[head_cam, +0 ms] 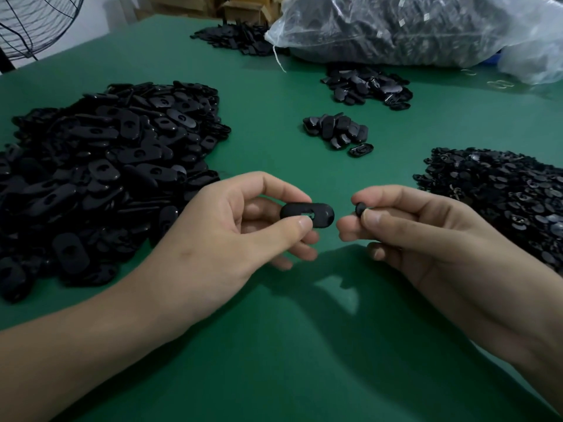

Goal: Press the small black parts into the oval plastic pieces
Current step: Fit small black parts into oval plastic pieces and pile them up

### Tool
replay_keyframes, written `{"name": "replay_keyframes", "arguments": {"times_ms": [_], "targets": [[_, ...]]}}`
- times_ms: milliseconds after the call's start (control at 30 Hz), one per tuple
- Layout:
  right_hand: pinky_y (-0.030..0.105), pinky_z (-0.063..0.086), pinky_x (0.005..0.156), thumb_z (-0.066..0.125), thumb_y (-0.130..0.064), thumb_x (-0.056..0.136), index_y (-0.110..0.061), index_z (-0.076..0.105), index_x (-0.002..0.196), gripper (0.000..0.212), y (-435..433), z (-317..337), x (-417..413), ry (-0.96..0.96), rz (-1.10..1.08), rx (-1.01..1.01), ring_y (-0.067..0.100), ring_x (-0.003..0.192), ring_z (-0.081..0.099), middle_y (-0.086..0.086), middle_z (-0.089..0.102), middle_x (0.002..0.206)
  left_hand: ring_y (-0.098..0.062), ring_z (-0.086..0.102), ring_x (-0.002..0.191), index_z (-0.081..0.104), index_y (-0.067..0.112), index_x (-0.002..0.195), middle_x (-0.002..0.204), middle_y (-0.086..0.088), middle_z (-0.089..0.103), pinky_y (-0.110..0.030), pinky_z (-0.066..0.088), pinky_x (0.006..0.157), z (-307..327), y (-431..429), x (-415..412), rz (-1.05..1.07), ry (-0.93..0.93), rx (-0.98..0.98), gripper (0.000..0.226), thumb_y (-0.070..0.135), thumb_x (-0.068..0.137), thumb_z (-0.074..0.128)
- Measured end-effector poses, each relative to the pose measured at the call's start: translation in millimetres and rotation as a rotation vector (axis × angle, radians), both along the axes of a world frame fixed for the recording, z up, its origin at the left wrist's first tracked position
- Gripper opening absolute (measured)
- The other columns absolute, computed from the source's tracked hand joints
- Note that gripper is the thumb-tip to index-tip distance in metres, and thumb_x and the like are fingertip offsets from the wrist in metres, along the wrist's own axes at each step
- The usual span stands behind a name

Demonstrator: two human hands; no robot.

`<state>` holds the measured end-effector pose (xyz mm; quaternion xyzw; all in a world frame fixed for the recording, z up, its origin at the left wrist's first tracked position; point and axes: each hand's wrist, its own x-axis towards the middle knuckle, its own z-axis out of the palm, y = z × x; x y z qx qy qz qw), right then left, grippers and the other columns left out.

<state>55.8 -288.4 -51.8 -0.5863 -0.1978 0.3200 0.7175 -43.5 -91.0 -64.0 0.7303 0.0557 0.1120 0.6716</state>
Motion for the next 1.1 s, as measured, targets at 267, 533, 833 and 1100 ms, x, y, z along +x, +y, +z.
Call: {"name": "replay_keyframes", "arguments": {"times_ms": [267,533,833,1100], "targets": [[0.021,0.055,0.068,0.075,-0.019,0.077,-0.021,0.072,0.090,0.013,0.1,-1.6,3.0,0.060,0.061,0.036,0.022,0.093,0.076,0.018,0.077,0.104,-0.009,0.067,0.077,0.075,0.033,0.098,0.085,0.002,0.073,-0.027,0.059,0.073,-1.4,3.8,0.9,0.039,-0.085,0.147,0.017,0.026,0.083,0.072],[0.022,0.059,0.070,0.078,-0.020,0.079,-0.025,0.075,0.082,0.006,3.5,-2.4,4.3,0.123,0.104,0.051,0.023,0.098,0.076,0.014,0.077,0.107,-0.019,0.078,0.085,0.078,0.023,0.097,0.082,-0.002,0.066,-0.029,0.062,0.082,-0.8,0.7,1.9,0.012,-0.100,-0.068,0.020,0.012,0.086,0.066],[0.020,0.055,0.066,0.075,-0.023,0.074,-0.020,0.077,0.085,0.012,3.0,1.3,-4.9,0.074,0.048,0.009,0.016,0.084,0.072,0.012,0.077,0.097,-0.010,0.075,0.090,0.062,0.028,0.136,0.097,0.001,0.074,-0.017,0.056,0.076,-2.5,-1.2,2.5,-0.024,-0.100,0.064,0.048,0.010,0.092,0.070],[0.019,0.050,0.060,0.074,-0.023,0.074,-0.017,0.079,0.084,0.013,5.2,1.4,-7.5,0.056,0.010,-0.003,0.012,0.075,0.063,0.007,0.069,0.084,-0.018,0.078,0.083,0.064,0.025,0.112,0.089,-0.003,0.079,-0.022,0.059,0.064,0.9,-1.1,0.8,-0.004,-0.081,0.039,0.036,0.021,0.081,0.082]]}}
